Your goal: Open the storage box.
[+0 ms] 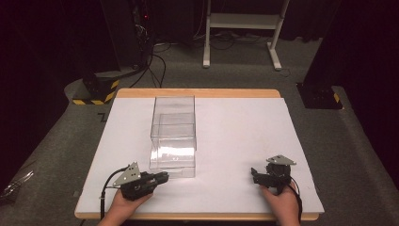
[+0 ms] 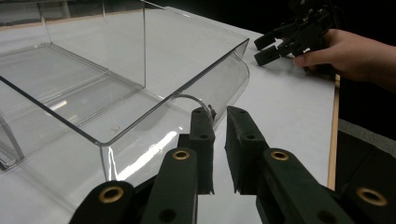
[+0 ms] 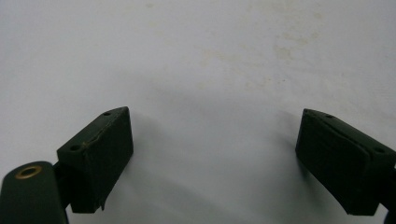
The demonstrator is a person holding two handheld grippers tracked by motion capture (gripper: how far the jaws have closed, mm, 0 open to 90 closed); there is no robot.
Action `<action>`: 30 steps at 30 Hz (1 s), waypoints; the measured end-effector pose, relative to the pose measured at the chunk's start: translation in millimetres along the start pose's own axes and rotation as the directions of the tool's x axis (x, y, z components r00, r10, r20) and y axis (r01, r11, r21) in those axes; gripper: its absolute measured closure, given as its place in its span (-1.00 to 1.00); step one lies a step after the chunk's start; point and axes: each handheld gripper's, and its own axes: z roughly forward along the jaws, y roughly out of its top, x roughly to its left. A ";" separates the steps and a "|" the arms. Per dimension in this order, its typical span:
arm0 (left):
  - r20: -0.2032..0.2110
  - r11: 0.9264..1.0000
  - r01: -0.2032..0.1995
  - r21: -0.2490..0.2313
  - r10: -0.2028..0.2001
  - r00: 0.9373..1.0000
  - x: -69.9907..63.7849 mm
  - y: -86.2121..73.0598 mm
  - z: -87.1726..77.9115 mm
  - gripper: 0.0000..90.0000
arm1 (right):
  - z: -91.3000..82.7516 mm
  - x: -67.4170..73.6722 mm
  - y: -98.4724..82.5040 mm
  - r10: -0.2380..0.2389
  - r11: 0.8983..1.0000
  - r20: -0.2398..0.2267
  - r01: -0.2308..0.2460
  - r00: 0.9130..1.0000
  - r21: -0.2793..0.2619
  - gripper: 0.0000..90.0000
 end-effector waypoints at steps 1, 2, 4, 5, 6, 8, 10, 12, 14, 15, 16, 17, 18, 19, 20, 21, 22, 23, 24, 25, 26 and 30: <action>0.001 1.000 0.001 -0.001 -0.001 1.000 -0.6 -0.4 -0.7 0.80 | 0.0 0.0 0.0 0.000 1.000 0.000 0.000 1.000 0.000 -0.75; 0.002 1.000 0.001 -0.001 -0.001 1.000 -0.8 -0.9 -1.5 0.80 | 0.0 0.0 0.0 0.000 1.000 0.000 0.000 1.000 0.000 -0.75; 0.003 1.000 0.001 -0.004 -0.001 1.000 -1.1 -1.7 -2.7 0.80 | 0.0 0.0 0.0 0.000 1.000 0.000 0.000 1.000 0.000 -0.75; 0.002 1.000 0.003 -0.004 -0.003 1.000 -1.3 -2.0 -3.0 0.80 | 0.0 0.0 0.0 0.000 1.000 0.000 0.000 1.000 0.000 -0.75; 0.002 1.000 0.004 -0.006 -0.004 1.000 -1.4 -2.2 -3.3 0.79 | 0.0 0.0 0.0 0.000 1.000 0.000 0.000 1.000 0.000 -0.75; 0.001 1.000 0.005 -0.008 -0.005 1.000 -1.7 -2.7 -3.8 0.79 | 0.0 0.0 0.0 0.000 1.000 0.000 0.000 1.000 0.000 -0.75; 0.001 1.000 0.001 -0.009 -0.001 1.000 -1.8 -3.1 -4.4 0.79 | 0.0 0.0 0.0 0.000 1.000 -0.001 0.000 1.000 0.000 -0.75; 0.001 1.000 0.007 -0.008 -0.007 1.000 -2.3 -3.2 -5.0 0.79 | 0.0 0.0 0.0 0.000 1.000 -0.001 0.000 1.000 0.000 -0.74; 0.001 1.000 0.008 -0.006 -0.008 1.000 -3.1 -3.1 -5.3 0.79 | 0.0 -0.1 0.0 0.000 1.000 -0.001 0.000 1.000 0.000 -0.74; 0.001 1.000 0.009 -0.006 -0.009 1.000 -3.3 -3.1 -5.3 0.79 | 0.0 -0.1 0.0 0.000 1.000 -0.001 0.000 1.000 0.000 -0.74; 0.001 1.000 0.010 -0.007 -0.010 1.000 -3.7 -3.2 -5.3 0.79 | 0.0 -0.1 0.0 0.000 1.000 -0.001 0.000 1.000 0.000 -0.74; 0.000 1.000 0.010 -0.007 -0.010 1.000 -3.8 -3.1 -5.3 0.79 | 0.0 -0.1 0.0 0.000 1.000 -0.001 0.000 1.000 0.000 -0.74; 0.000 1.000 0.010 -0.006 -0.010 1.000 -3.8 -3.0 -5.3 0.78 | 0.0 -0.1 0.0 0.000 1.000 -0.001 0.000 1.000 0.000 -0.74; -0.001 1.000 0.012 -0.007 -0.012 1.000 -3.8 -2.9 -5.3 0.78 | 0.0 0.0 0.0 0.000 1.000 -0.001 0.000 1.000 0.000 -0.74; -0.003 1.000 0.011 -0.007 -0.011 1.000 -3.7 -2.6 -5.6 0.78 | 0.0 0.0 0.0 0.000 1.000 -0.001 0.000 1.000 0.000 -0.74; 0.001 1.000 0.011 -0.012 -0.011 1.000 -4.0 -2.2 -6.7 0.75 | 0.0 0.0 0.0 0.000 1.000 -0.001 0.000 1.000 0.000 -0.74; 0.002 1.000 0.013 -0.016 -0.013 1.000 -4.6 -1.1 -8.2 0.68 | 0.0 0.0 0.0 0.000 1.000 -0.001 0.000 1.000 0.000 -0.74; -0.008 1.000 0.007 -0.012 -0.007 1.000 -5.0 0.3 -10.3 0.60 | 0.0 0.0 0.0 0.000 1.000 -0.001 0.000 1.000 0.000 -0.74; -0.017 1.000 0.000 -0.012 -0.001 1.000 -5.1 1.4 -12.7 0.54 | 0.0 -0.1 0.0 0.000 1.000 -0.001 0.000 1.000 0.000 -0.74; -0.020 1.000 0.003 -0.016 -0.003 1.000 -5.1 2.2 -15.7 0.51 | 0.0 0.0 0.0 0.000 1.000 -0.001 0.000 1.000 0.000 -0.74; -0.022 1.000 0.010 -0.022 -0.011 1.000 -4.3 3.1 -19.2 0.51 | 0.0 0.0 0.0 0.000 1.000 0.000 0.000 1.000 0.000 -0.74; -0.006 0.997 0.031 -0.068 -0.032 0.999 -0.7 5.5 -31.2 0.49 | 0.0 0.0 0.0 0.000 1.000 -0.001 0.000 1.000 0.000 -0.74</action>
